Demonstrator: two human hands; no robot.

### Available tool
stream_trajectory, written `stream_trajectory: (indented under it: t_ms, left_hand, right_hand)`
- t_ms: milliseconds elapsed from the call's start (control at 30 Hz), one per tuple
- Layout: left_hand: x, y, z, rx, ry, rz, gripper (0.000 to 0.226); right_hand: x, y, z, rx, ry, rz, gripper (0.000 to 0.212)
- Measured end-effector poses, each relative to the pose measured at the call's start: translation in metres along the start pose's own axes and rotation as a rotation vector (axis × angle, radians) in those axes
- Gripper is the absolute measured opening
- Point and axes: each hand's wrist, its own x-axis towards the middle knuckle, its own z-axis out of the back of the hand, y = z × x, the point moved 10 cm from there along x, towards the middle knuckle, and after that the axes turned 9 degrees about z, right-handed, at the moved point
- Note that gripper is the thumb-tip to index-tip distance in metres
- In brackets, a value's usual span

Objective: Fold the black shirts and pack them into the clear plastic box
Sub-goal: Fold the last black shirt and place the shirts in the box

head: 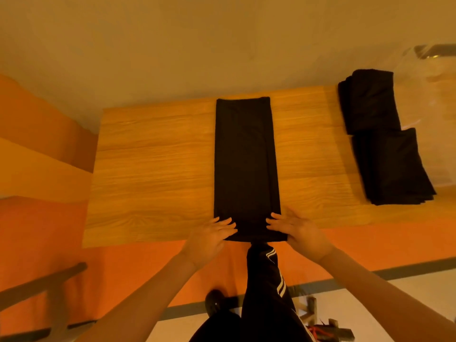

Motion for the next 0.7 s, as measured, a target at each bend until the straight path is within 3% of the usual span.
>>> stream_trajectory:
  t_ms: [100, 200, 367, 533, 700]
  left_hand:
    - [-0.009, 0.024, 0.007, -0.377, 0.159, 0.342, 0.024]
    - [-0.01, 0.028, 0.021, -0.604, 0.224, 0.435, 0.011]
    - [0.025, 0.044, 0.071, -1.026, 0.071, 0.561, 0.022]
    - [0.09, 0.057, 0.112, -1.023, -0.016, 0.53, 0.037]
    - [0.142, 0.09, 0.121, -0.872, -0.133, 0.642, 0.012]
  right_hand:
    - [-0.004, -0.006, 0.012, 0.396, 0.05, -0.276, 0.035]
    - [-0.007, -0.005, 0.02, 0.665, 0.079, -0.44, 0.02]
    - [0.015, -0.032, 0.06, 1.05, -0.231, -0.626, 0.017]
    - [0.058, -0.085, 0.085, 1.187, -0.451, -0.78, 0.017]
    - [0.09, -0.126, 0.089, 1.16, -0.488, -0.806, 0.018]
